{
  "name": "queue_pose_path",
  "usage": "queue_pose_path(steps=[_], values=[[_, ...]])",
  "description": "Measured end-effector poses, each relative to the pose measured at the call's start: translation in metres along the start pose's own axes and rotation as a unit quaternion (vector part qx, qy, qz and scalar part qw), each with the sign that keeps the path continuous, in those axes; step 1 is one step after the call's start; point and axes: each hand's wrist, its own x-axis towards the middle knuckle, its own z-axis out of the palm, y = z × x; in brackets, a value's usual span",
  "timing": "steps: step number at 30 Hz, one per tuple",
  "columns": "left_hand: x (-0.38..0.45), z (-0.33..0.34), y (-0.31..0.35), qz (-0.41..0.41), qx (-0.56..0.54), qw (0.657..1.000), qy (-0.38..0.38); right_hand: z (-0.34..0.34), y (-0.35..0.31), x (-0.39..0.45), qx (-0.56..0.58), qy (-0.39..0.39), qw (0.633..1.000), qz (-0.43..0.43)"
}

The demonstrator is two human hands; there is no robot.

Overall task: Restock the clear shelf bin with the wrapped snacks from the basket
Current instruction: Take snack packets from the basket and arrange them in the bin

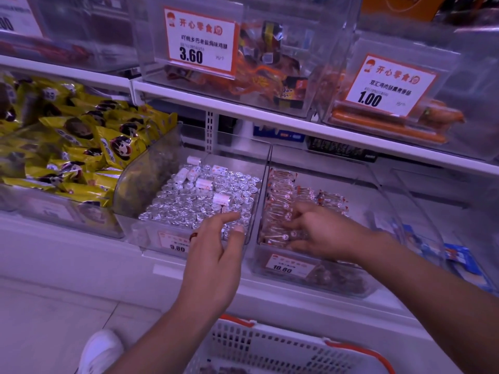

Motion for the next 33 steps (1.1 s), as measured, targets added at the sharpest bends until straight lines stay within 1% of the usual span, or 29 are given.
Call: queue_pose_path(steps=[3,8,12,15,18,21,25,28,31,33], values=[[0.000,0.000,-0.001,-0.005,0.003,1.000,-0.003,0.001,-0.001,-0.002,0.012,-0.001,1.000,0.009],[0.000,0.006,-0.001,0.003,0.023,1.000,-0.001,-0.001,-0.007,0.001,0.064,0.032,0.997,-0.013],[0.000,0.010,-0.003,0.007,0.032,0.999,-0.003,-0.004,-0.012,0.014,0.063,0.018,0.997,-0.032],[0.001,0.012,-0.003,0.012,0.031,0.999,-0.006,-0.004,-0.017,0.018,0.043,0.021,0.998,-0.043],[0.002,0.013,-0.002,0.009,0.032,0.999,-0.018,-0.002,-0.016,0.017,0.030,0.061,0.997,-0.025],[0.001,0.013,-0.001,0.011,0.034,0.999,-0.019,0.001,-0.012,0.016,0.052,0.087,0.995,-0.007],[0.002,0.013,-0.005,0.016,0.034,0.999,-0.027,0.007,-0.013,0.017,0.001,0.066,0.998,-0.022],[0.002,0.012,-0.006,0.021,0.028,0.999,-0.024,0.006,-0.011,0.014,0.003,0.047,0.999,-0.018],[0.003,0.012,-0.008,0.020,0.023,0.999,-0.019,0.005,-0.009,0.012,0.044,-0.036,0.998,0.020],[0.002,0.012,-0.007,0.021,0.027,0.999,-0.008,0.005,-0.009,0.011,0.089,-0.097,0.990,0.057]])
